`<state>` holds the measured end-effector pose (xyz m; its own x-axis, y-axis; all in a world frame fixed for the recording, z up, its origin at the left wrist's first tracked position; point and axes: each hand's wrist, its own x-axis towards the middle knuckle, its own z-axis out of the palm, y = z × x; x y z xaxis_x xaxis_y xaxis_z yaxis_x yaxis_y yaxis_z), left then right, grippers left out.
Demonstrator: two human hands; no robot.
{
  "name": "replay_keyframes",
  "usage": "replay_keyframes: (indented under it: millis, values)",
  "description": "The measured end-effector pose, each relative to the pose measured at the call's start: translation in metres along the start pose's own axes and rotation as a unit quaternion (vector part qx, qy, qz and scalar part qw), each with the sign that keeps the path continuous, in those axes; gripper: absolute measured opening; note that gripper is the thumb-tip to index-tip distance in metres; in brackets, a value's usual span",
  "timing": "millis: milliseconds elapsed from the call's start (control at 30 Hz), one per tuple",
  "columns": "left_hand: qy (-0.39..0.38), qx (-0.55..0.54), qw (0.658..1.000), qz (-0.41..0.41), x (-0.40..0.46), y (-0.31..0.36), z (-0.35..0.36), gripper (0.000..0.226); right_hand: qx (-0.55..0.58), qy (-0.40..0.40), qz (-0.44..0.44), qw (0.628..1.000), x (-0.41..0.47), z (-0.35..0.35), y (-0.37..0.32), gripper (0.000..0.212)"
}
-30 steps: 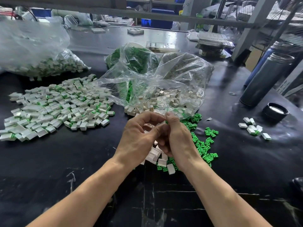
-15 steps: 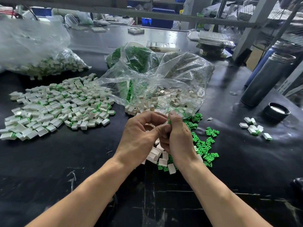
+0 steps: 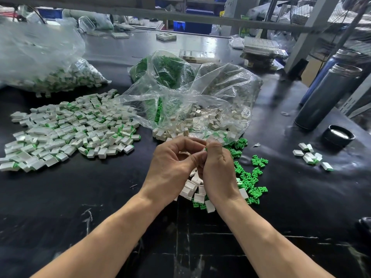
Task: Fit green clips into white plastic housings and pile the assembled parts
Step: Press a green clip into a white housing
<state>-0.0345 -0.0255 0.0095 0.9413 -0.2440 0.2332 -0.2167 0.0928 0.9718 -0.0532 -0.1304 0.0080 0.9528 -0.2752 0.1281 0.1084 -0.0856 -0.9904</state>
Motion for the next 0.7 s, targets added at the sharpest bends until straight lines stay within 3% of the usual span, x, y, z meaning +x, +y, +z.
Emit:
replay_keyframes:
  millis: [700]
  values:
    - [0.014, -0.006, 1.0, -0.006, -0.0006, -0.0003, -0.0003, 0.002, 0.022, 0.021, -0.001, 1.0, 0.0026, 0.004, 0.004, 0.048]
